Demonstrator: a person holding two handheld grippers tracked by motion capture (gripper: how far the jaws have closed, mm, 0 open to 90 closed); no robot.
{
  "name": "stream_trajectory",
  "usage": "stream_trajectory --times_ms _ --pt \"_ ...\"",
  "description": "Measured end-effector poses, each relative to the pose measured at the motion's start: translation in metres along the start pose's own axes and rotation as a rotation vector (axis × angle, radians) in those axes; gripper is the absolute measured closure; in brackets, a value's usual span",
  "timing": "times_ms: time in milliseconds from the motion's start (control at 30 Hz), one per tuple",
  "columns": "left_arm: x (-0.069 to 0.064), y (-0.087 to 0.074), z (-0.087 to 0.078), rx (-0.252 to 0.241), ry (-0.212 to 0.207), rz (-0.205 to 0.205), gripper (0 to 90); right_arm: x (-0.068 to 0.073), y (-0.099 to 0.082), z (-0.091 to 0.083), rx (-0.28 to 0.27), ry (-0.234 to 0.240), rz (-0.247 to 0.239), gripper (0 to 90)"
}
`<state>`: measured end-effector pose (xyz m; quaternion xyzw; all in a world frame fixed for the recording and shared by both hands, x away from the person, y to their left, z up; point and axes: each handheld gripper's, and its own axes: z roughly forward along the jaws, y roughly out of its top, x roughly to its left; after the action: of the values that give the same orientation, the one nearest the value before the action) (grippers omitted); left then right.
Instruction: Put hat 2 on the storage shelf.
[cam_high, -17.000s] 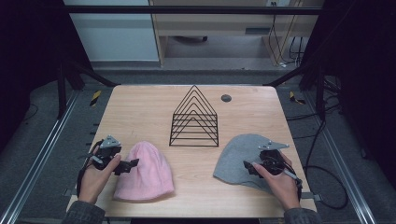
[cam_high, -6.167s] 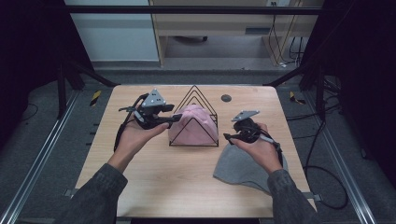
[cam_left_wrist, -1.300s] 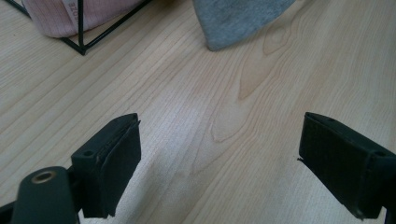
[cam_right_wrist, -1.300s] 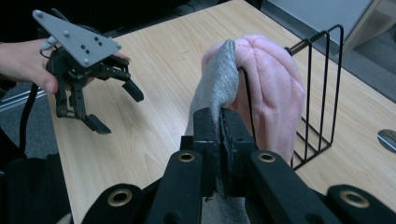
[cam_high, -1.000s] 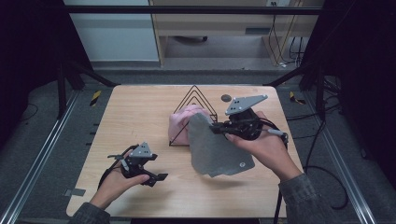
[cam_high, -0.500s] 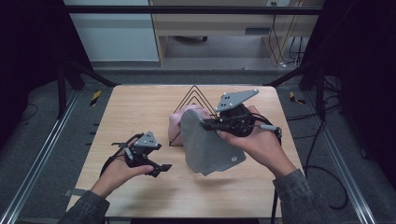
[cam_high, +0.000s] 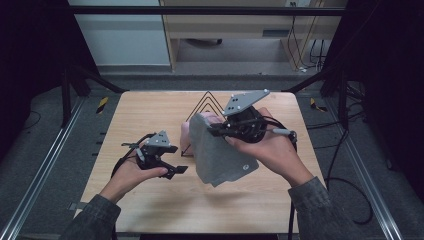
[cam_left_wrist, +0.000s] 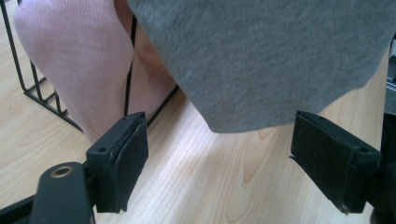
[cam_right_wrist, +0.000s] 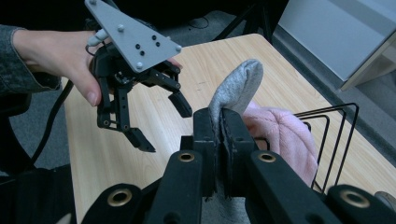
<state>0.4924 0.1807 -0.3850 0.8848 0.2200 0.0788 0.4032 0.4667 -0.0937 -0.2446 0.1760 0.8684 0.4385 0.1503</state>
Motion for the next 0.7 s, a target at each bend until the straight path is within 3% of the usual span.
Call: stream_trajectory --times_ms 367,533,633,700 --pt "0.009 0.018 0.000 -0.001 -0.026 0.037 17.2 0.006 0.010 0.003 -0.003 0.015 -0.029 86.2" --pt "0.016 0.025 0.004 -0.025 -0.079 0.036 16.9 0.008 0.012 0.002 -0.002 0.018 -0.035 86.2" --pt "0.018 0.028 0.007 -0.048 -0.108 0.030 28.2 0.006 0.010 0.002 0.004 0.012 -0.032 86.2" --pt "0.019 0.030 0.008 -0.055 -0.114 0.023 45.1 0.004 0.007 0.002 0.004 0.007 -0.027 86.2"
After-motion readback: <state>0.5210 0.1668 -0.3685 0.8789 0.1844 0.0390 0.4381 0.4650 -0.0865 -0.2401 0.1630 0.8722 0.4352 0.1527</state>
